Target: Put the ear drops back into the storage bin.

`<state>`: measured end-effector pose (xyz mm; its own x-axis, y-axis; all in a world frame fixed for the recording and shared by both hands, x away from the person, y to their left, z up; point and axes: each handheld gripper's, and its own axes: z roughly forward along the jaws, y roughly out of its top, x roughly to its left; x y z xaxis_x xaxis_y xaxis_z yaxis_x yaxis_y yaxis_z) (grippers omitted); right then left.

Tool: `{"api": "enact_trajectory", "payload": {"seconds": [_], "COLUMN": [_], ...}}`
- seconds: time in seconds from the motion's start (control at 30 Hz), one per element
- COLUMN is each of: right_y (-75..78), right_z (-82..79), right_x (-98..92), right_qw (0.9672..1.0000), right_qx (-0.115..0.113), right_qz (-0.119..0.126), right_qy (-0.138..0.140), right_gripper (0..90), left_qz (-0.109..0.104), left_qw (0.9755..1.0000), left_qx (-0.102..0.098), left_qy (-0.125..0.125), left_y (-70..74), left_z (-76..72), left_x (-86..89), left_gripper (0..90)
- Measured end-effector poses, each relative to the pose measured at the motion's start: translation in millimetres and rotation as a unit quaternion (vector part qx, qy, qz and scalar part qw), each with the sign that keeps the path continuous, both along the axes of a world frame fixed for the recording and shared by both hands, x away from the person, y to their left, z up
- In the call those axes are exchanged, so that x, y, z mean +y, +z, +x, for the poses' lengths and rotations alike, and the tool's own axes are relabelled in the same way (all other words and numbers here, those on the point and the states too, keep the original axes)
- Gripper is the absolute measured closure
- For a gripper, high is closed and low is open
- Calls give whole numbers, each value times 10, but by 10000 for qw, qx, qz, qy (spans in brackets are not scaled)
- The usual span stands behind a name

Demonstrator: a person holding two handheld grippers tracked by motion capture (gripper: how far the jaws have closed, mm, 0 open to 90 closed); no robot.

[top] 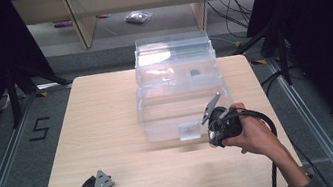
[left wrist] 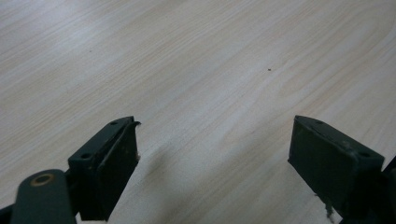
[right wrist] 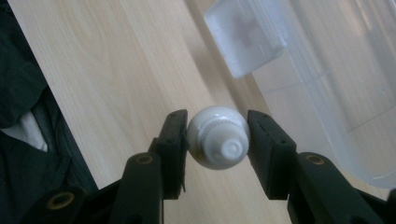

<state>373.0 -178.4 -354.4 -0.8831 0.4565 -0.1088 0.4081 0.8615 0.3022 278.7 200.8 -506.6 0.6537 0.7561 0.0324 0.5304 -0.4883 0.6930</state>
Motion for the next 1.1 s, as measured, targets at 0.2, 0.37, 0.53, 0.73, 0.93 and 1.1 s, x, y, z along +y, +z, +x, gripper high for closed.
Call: {"api": "enact_trajectory", "payload": {"seconds": [0.2,0.37,0.53,0.73,0.93,1.1], "right_y": [65,157,203,253,302,336], "right_z": [44,90,126,238,313,384], "right_x": [-20,-53,-81,-139,-173,-202], "right_qw": [10000,10000,10000,9998,9995,9993], "right_qx": [-8,-34,-24,10,10,16], "right_qz": [30,32,12,31,16,7], "right_qy": [23,-38,-84,-180,-306,-382], "right_gripper": [601,601,601,601,601,601], "left_qz": [13,60,16,58,18,23], "left_qw": [10000,10000,10000,10000,10000,10000], "left_qx": [3,5,-2,8,-5,-14], "left_qy": [-10,-27,-11,-32,-13,-7], "left_y": [3,7,4,6,6,4], "left_z": [0,2,-1,2,0,0], "left_x": [4,9,3,8,5,3], "left_gripper": [151,151,151,151,151,151]}}
